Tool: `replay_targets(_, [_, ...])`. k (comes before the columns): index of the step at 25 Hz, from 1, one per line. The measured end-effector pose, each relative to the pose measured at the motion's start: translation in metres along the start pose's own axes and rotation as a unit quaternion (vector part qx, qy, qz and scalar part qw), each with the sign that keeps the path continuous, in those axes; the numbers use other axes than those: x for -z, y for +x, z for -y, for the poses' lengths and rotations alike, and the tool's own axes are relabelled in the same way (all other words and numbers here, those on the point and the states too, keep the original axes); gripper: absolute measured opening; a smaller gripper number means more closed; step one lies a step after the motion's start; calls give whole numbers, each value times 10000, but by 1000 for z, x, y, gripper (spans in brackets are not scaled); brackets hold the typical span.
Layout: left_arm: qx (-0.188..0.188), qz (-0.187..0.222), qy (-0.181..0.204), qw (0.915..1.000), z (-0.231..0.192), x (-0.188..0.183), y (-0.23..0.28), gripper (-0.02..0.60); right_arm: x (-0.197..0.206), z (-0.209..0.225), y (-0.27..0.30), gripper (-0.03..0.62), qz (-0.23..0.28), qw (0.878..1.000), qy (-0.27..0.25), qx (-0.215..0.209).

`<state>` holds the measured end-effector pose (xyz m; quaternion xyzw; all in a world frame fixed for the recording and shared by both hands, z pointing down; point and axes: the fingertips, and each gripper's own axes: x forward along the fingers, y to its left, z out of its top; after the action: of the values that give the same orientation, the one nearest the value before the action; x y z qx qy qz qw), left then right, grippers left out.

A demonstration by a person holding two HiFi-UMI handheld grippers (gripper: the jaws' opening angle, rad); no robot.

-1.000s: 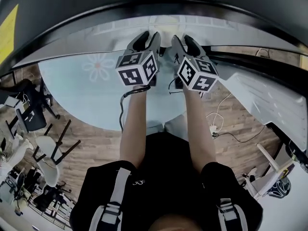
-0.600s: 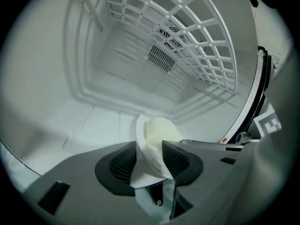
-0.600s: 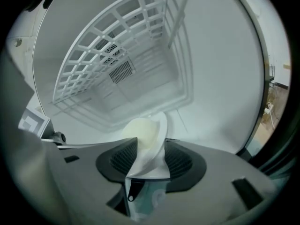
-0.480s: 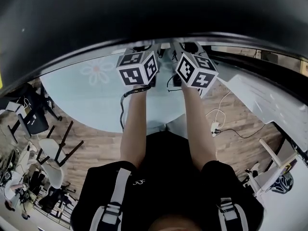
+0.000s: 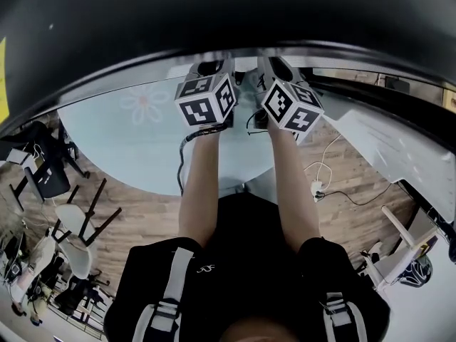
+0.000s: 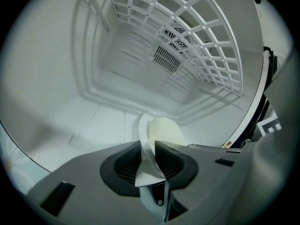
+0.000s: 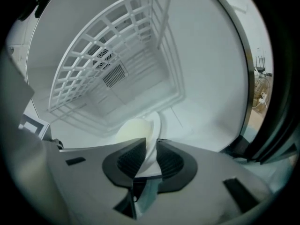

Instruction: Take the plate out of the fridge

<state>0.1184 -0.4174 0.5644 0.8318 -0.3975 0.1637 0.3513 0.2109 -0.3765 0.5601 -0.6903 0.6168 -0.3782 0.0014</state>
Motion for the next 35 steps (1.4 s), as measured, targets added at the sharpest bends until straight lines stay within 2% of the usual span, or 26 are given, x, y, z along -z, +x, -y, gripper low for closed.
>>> replay_targets(6, [-25,67,-83,9999,16,3,-24,93,-5,-5,-26,60,117,9993,320,-155])
replay_targets(14, [-115,217,-317,9992,-14,1,-35,104,-5,-35,-13,44,302,9976,506,-357])
replay_targets(20, [-205,446,-243,9985,-1,-2,-63,103,-8,-46,-38,44,393,9961,537,-586])
replay_targets(27, [-210,740,-156,9969,25,-2,-99,98,-12,-52,-78,40,596,9920,802,-777])
replay_targets(35, [-335,1128,-42,9930,50,-6,-144,95,-18,-65,-121,40,740,9894,625,-1082])
